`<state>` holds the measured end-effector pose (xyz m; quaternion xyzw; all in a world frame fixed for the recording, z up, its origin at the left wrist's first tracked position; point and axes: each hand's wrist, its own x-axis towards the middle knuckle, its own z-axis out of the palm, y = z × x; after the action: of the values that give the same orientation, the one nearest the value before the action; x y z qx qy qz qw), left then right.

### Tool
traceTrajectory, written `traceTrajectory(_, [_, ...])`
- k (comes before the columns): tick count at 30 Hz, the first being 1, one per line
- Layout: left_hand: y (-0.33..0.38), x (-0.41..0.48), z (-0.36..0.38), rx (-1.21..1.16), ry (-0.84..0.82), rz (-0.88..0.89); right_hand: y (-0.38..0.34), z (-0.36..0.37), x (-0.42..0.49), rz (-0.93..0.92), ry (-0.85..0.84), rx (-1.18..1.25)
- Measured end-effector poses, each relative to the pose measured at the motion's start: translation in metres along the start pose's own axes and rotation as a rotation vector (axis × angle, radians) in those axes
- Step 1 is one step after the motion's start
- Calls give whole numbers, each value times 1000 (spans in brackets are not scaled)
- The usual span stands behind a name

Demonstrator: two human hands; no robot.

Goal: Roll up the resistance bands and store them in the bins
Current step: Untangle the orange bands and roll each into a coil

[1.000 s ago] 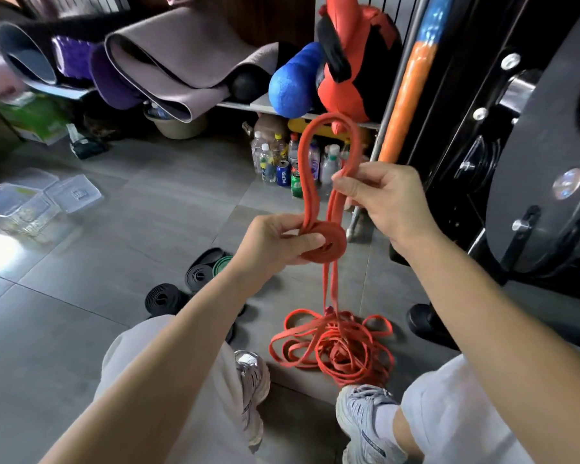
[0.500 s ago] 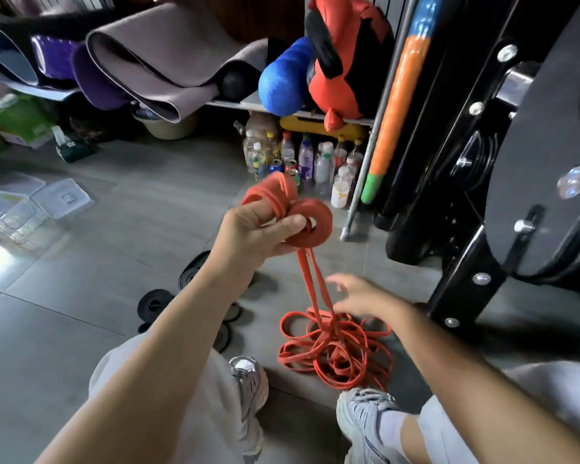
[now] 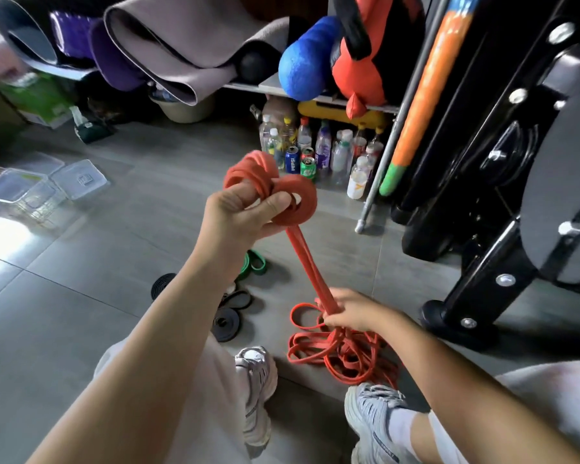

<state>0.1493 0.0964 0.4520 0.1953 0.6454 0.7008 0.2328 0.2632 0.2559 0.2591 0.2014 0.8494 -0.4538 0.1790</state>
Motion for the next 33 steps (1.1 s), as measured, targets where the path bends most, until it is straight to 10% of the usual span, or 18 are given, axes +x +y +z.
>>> traceTrajectory(15, [-13,4,17,491,-89,3,-125,-137,-71,-398,802,553])
traceTrajectory(20, [-14,5,22,431,-67,18,-134,-139,-85,-402,806,339])
traceTrajectory(24, [-13,8,19,478,-38,52,-138,-140,-93,-502,711,621])
traceTrajectory(28, [-14,9,15,527,-20,45,-81,-106,-54,-82,566,43])
traceTrajectory(33, [-13,10,10,494,76,60,-27,-71,-48,20,403,-61])
